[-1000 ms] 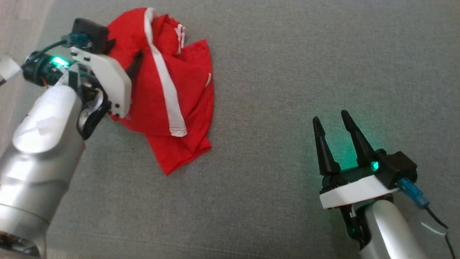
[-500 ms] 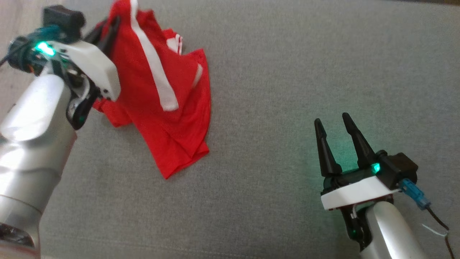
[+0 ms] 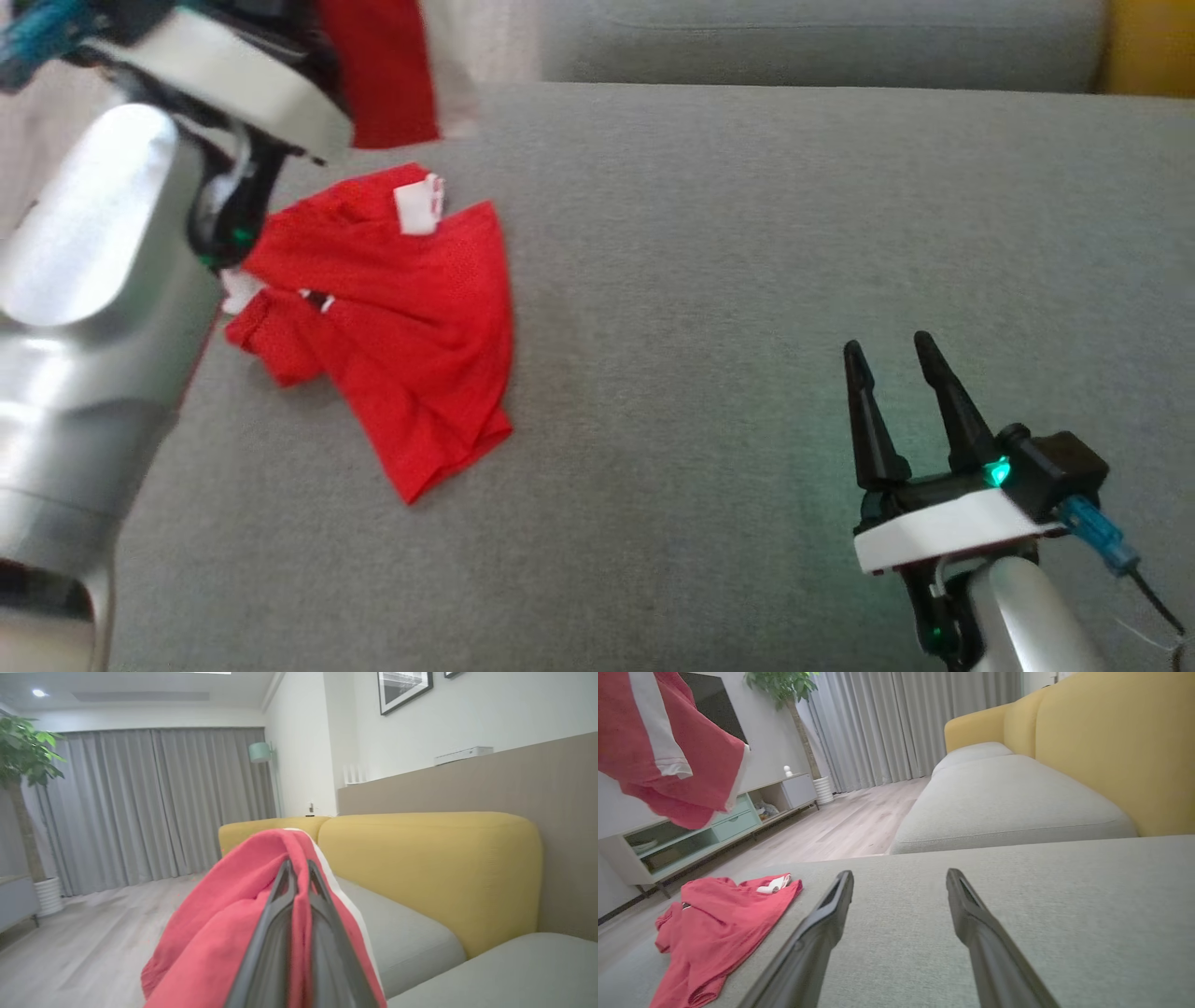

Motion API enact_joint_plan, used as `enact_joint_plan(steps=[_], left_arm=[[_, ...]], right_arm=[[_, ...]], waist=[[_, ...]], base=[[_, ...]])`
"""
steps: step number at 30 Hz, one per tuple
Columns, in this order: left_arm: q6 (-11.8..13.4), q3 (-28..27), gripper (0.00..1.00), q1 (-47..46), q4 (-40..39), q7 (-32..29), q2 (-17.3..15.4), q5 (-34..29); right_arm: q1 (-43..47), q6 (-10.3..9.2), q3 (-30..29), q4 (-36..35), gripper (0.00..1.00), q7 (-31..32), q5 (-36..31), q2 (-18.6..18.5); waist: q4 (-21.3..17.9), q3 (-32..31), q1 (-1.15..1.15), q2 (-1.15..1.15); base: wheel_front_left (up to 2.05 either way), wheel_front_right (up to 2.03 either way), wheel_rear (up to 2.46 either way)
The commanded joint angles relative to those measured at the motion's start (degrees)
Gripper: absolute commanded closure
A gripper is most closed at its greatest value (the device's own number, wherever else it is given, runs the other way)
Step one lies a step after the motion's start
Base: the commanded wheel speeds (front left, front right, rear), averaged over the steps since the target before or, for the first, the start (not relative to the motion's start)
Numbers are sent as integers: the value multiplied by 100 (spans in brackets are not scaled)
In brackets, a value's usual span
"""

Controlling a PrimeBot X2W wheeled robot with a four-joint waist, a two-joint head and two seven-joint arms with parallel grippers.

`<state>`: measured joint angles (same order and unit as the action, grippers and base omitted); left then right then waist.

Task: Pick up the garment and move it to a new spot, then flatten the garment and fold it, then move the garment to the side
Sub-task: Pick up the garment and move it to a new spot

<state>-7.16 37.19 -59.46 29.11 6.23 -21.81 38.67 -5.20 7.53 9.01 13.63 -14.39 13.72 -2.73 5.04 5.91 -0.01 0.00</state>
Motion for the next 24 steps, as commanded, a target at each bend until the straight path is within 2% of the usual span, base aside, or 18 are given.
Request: enact_joint_plan(steps=[1,11,20,21,22,24], left_arm=[[89,-140,100,-242,-358,-138,-115,-8],[286,319,100,15,-978,-622,149,-111],[223,852,100,-123,-547,-701,385,-481],[197,902,93,-169,-437,-682,420,-508],[168,951,0,-214,-326,-636,465,-529],[139,1046,0,-334,-78,-529,538,-632]], right_arm=[[-130,-4,110,-219,0,-61,42,-15],[-298,-4,150,-404,0,-61,139,-15],[-527,-4,451,-607,0,-61,393,-15],[-545,-4,495,-636,0,-61,440,-15],[-556,-4,522,-661,0,-61,487,-15],[-557,-4,549,-704,0,-61,568,-15]], waist=[[-244,8,1,0],[-1337,318,1,0],[-2637,904,1,0],[-2753,970,1,0],[-2838,1022,1,0],[-2929,1094,1,0]], base=[[0,0,0],[0,0,0],[0,0,0],[0,0,0],[0,0,0],[0,0,0]])
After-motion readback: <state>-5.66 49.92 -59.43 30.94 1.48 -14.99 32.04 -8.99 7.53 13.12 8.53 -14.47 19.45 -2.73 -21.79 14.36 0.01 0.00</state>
